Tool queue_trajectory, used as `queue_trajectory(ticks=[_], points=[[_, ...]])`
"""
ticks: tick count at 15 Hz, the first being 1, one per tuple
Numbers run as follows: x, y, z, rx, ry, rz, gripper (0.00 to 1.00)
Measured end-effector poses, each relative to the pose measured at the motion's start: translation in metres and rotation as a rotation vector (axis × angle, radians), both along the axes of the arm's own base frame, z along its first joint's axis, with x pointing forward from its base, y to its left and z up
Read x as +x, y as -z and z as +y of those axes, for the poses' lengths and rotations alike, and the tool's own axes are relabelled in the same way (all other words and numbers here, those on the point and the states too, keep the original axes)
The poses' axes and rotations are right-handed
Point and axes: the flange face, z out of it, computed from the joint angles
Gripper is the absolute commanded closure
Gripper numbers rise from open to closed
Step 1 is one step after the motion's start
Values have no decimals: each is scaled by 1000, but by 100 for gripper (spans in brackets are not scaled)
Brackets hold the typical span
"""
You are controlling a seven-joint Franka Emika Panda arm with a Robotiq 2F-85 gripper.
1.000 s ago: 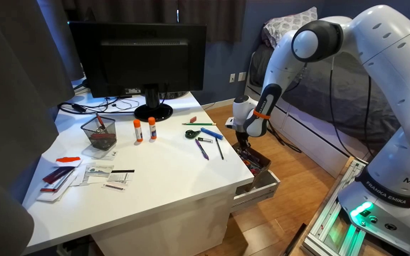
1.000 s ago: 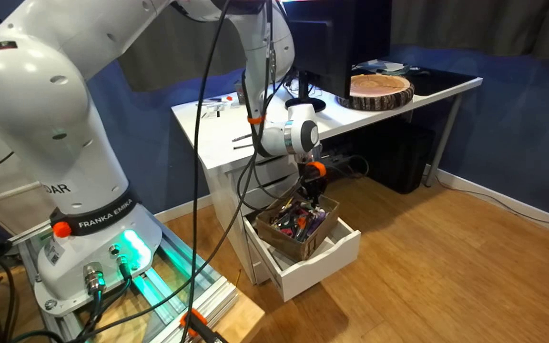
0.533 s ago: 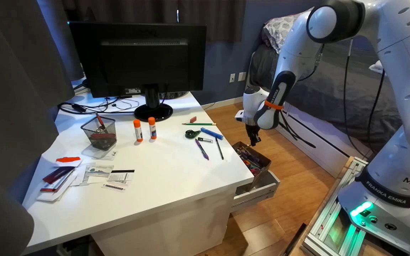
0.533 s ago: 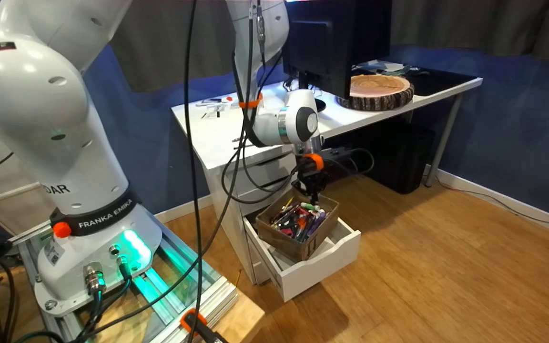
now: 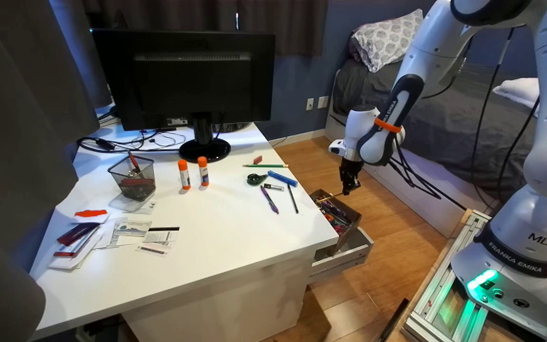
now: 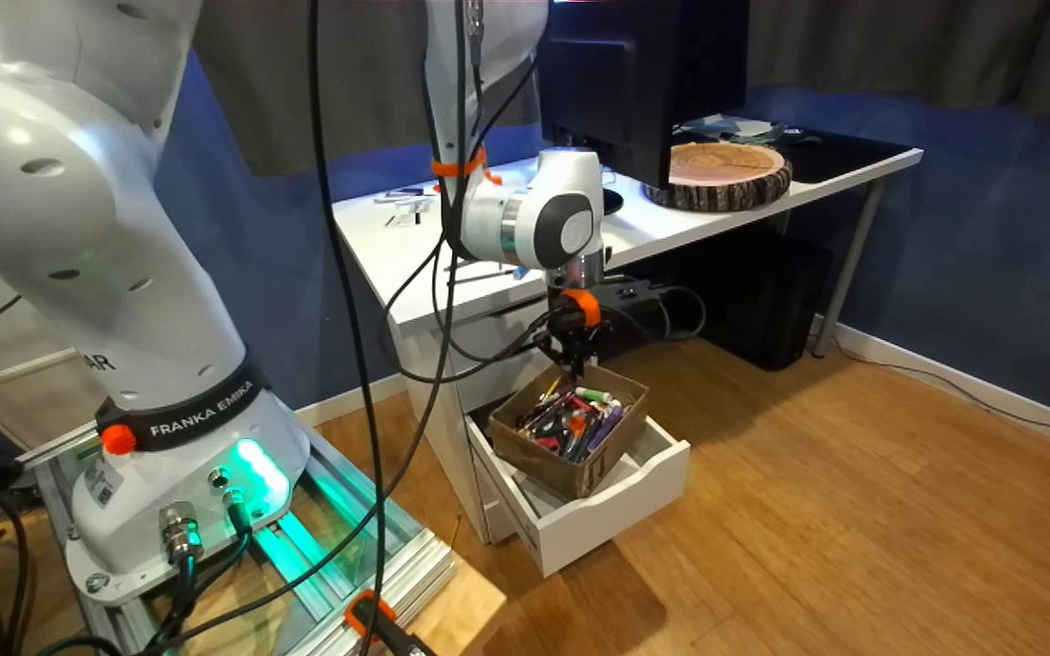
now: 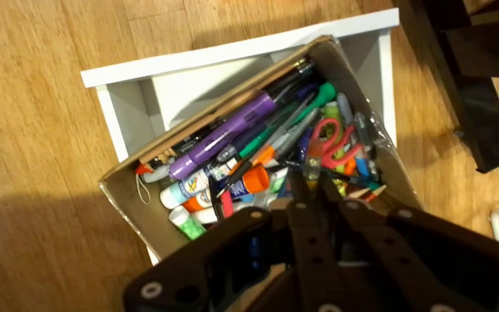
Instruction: Pick up the pencil in the box and put it on the table
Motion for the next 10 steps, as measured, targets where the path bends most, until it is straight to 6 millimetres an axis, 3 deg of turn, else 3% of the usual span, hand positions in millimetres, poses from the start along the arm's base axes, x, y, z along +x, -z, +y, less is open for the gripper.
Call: queue_trajectory(ticks=[5, 9, 10], points=[[-21, -26, 1, 175, 102, -34, 98], [-30, -42, -21, 271, 315, -73, 98], [-32, -45, -29, 287, 354, -83, 92]])
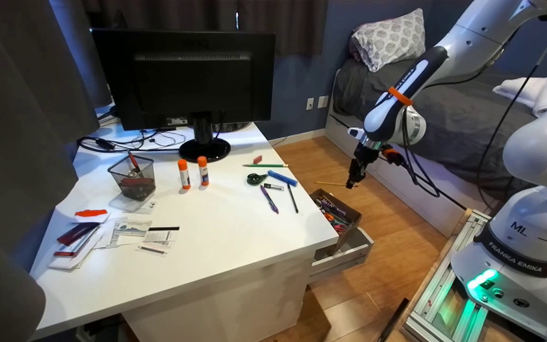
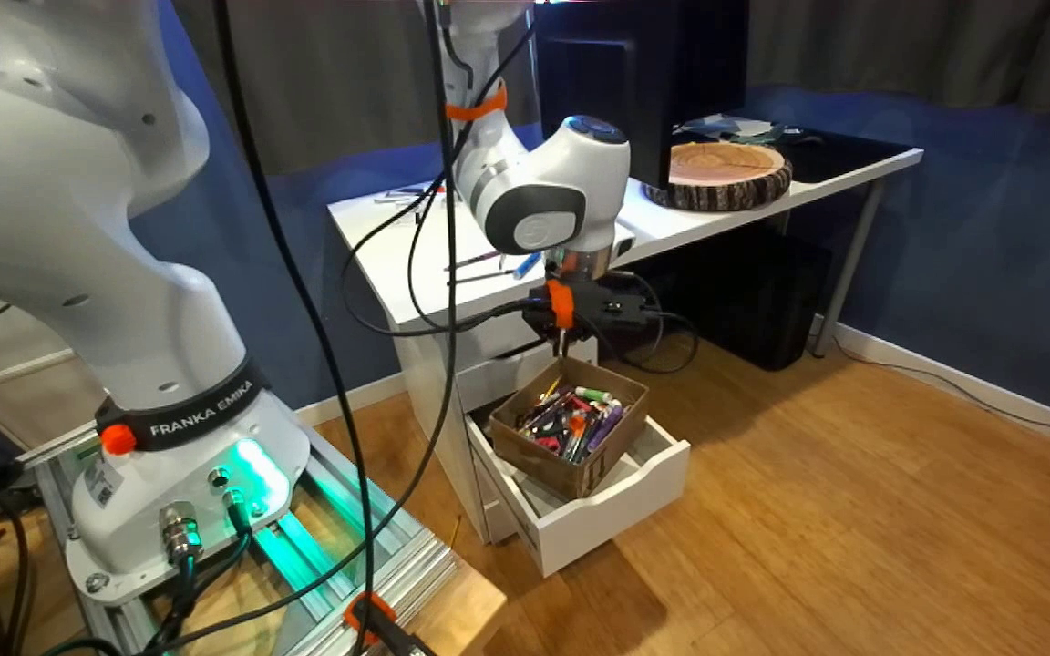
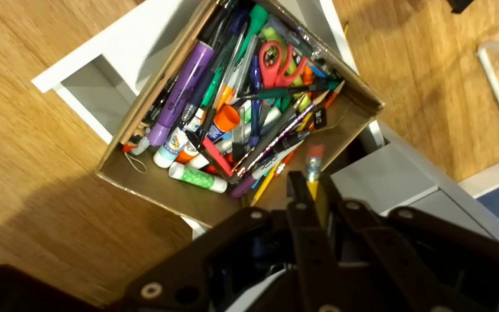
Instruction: Pick up the pencil in the box and put it on the table
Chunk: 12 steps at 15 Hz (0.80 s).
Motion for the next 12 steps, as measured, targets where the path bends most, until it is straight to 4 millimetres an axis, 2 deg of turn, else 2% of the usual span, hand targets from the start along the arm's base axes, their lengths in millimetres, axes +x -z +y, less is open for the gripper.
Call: queue_trajectory(ticks=[4, 8, 9, 12], points=[[-8, -7, -19, 37, 30, -20, 92], [-7, -7, -14, 43, 25, -19, 92], [-7, -7, -14, 44, 25, -19, 98], [-8, -6, -14, 44, 25, -18, 98]])
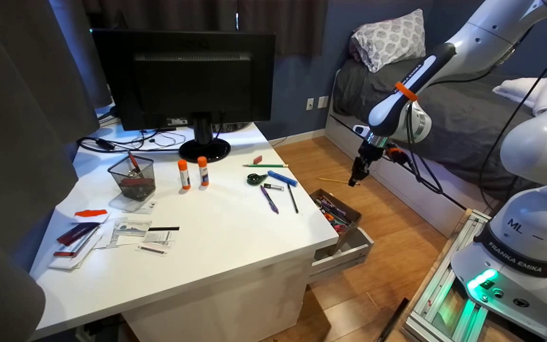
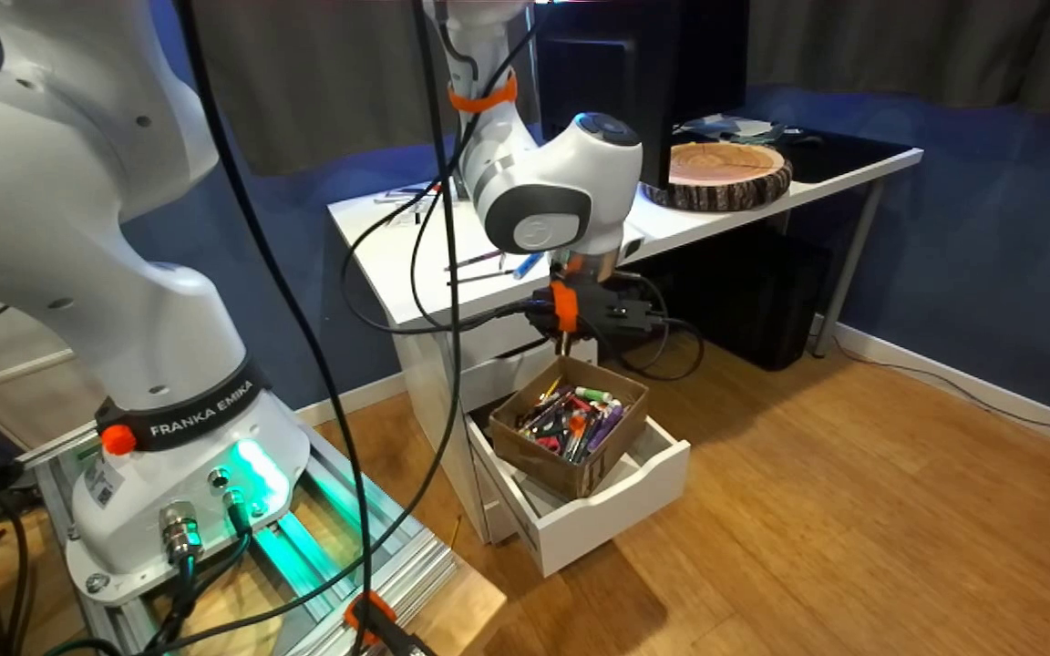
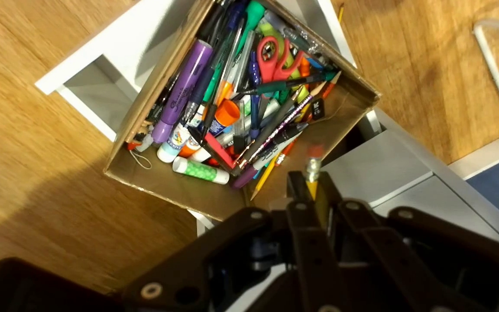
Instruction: Pick up the pencil in the box and put it on the table
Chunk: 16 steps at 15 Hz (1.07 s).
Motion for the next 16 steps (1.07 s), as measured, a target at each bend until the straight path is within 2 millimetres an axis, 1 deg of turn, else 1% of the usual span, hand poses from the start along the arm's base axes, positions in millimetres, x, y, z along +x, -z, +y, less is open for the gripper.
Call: queue_trajectory(ticks=[3, 5, 7, 9, 13, 16], points=[[3, -6, 1, 0, 1, -12, 98], [8, -16, 3, 2, 3, -33, 98], [15, -28, 12, 18, -5, -43, 98], [21, -38, 28, 44, -21, -38, 98], [34, -56, 71, 98, -32, -7, 98], [50, -74, 100, 100, -14, -4, 98]])
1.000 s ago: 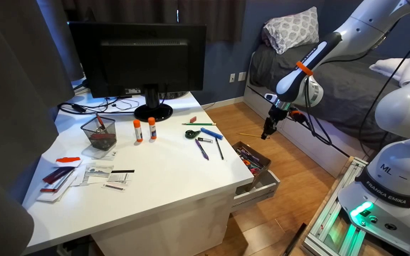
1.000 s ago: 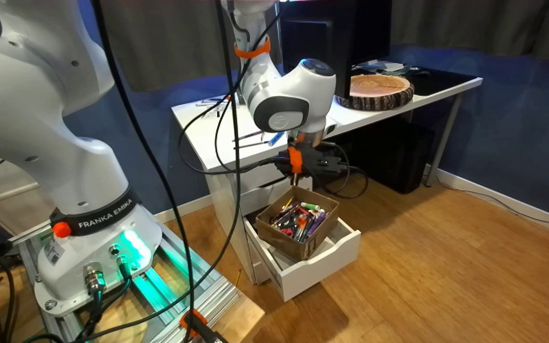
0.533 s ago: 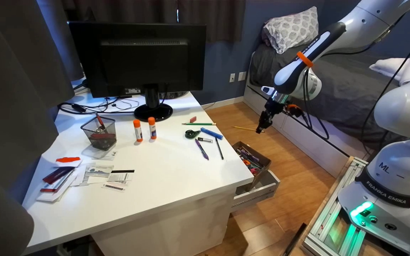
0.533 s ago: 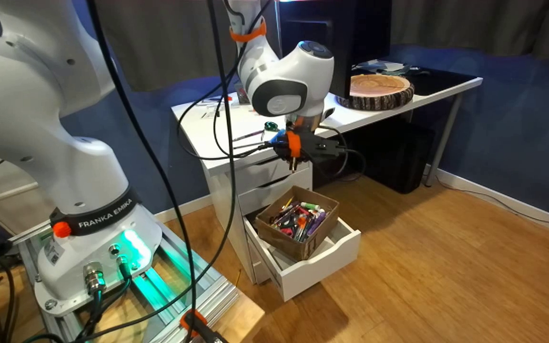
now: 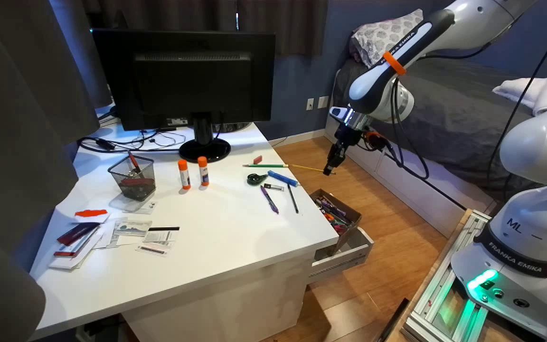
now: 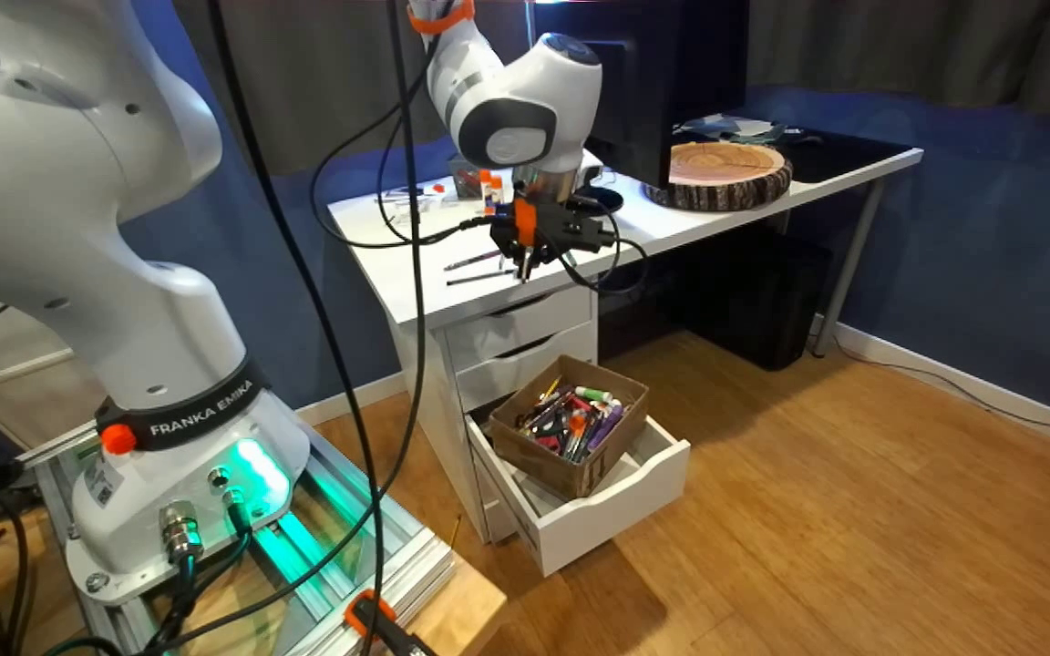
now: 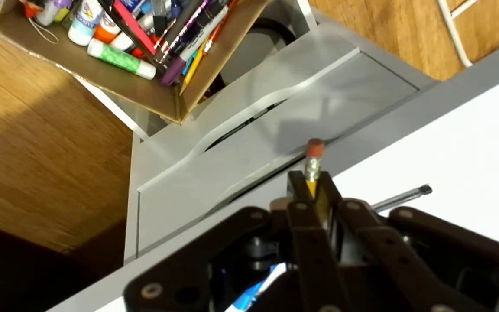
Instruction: Pick up the pencil in the box and put it on the table
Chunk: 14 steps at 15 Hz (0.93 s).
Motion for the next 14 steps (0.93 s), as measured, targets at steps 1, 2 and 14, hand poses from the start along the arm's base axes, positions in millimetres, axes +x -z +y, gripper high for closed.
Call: queue_trajectory(ticks=[1, 2, 14], points=[[7, -7, 9, -6, 6, -3, 98], [13, -14, 19, -12, 12, -4, 98], [85, -54, 60, -232, 89, -25, 98]])
